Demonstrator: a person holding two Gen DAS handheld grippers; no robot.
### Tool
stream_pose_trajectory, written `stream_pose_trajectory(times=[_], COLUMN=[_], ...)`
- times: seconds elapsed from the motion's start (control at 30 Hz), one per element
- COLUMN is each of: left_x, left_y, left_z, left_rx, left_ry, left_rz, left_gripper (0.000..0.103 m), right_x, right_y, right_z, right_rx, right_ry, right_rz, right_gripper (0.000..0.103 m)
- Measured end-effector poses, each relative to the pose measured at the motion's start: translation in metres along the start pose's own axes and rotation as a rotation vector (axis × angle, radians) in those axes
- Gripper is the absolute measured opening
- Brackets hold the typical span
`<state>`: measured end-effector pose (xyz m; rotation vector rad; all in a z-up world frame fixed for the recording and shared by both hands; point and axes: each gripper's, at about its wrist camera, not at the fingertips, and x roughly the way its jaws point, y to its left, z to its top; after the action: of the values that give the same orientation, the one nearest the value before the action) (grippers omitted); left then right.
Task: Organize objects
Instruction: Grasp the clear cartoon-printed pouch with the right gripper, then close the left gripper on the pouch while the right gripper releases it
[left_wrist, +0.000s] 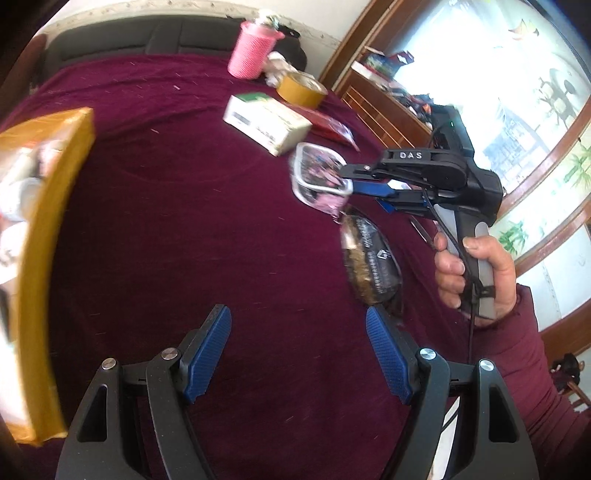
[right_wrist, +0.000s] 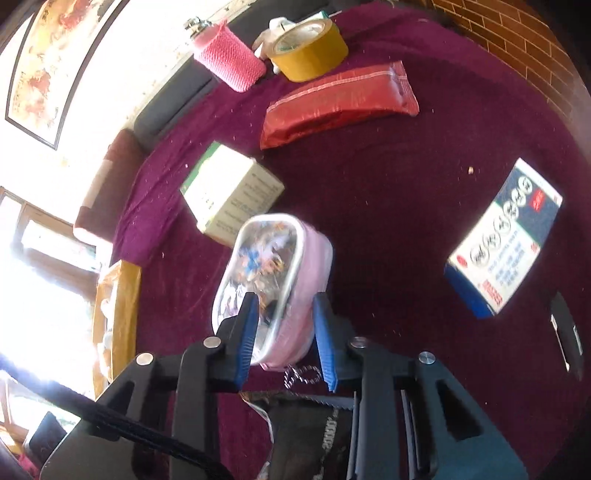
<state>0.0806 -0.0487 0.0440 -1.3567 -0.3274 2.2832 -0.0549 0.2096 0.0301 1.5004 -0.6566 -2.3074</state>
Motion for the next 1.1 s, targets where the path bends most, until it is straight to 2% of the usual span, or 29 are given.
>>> stream_pose_trajectory(times=[0.07,0.1,0.13,0.2,0.27,0.3,0.4,0.5,0.6,0.7,0.87,0.9,0.97,1.03,1.1], left_x=[0.01,0.013,0.015,0.013,0.011,0.01,0.014,0.037,0.068,0.106,0.155,0.158,0.168,0.175,0.174], left_y=[-0.005,-0.006,-0.007,-0.008,-0.01,-0.011,-0.019,-0.029,-0.036,-0.044,-0.049,-0.054,-0.065,-0.075,-0.081], left_z=[0.003,0.004,0.005,0.005,0.008,0.012,0.034,0.069,0.098,0.122,0.131,0.133,0.133,0.131,0.128], left_rx=[-0.02,-0.036,-0.052,-0.061,-0.057,-0.051,0.001,0.054,0.077,0.108,0.126,0.145,0.177,0.227,0.27], left_ry=[0.023,0.028,0.029,0.018,-0.002,-0.011,-0.062,-0.094,-0.071,-0.034,0.066,0.047,0.059,0.059,0.054], left_rz=[-0.02,-0.034,-0.05,-0.048,-0.013,-0.002,0.04,0.078,0.08,0.098,0.174,0.196,0.232,0.273,0.267], left_gripper=[0.07,0.07,0.07,0.07,0.07,0.07,0.07,0.07,0.07,0.07,0.073,0.077,0.078,0.076,0.071], right_x=[-0.002,-0.004,-0.008,-0.021,-0.045,-0.053,-0.079,-0.092,-0.095,-0.098,-0.099,-0.097,-0.092,-0.085,-0.075], right_y=[0.005,0.008,0.011,0.012,0.009,0.008,-0.004,-0.024,-0.041,-0.049,-0.06,-0.062,-0.066,-0.07,-0.071], right_z=[0.001,0.002,0.004,0.007,0.008,0.007,0.0,-0.011,-0.013,-0.01,-0.005,-0.004,-0.001,0.004,0.009], right_rx=[-0.014,-0.019,-0.022,-0.011,-0.016,-0.028,-0.044,-0.005,0.029,0.015,0.009,0.015,0.039,0.066,0.076], right_ry=[-0.007,-0.01,-0.021,-0.058,-0.109,-0.126,-0.223,-0.269,-0.271,-0.266,-0.264,-0.258,-0.241,-0.221,-0.19], right_rz=[-0.041,-0.049,-0.044,-0.063,-0.063,-0.075,-0.176,-0.163,-0.131,-0.163,-0.17,-0.163,-0.143,-0.139,-0.159], right_gripper=[0.035,0.049,0.057,0.057,0.058,0.061,0.068,0.069,0.069,0.069,0.069,0.069,0.069,0.069,0.069])
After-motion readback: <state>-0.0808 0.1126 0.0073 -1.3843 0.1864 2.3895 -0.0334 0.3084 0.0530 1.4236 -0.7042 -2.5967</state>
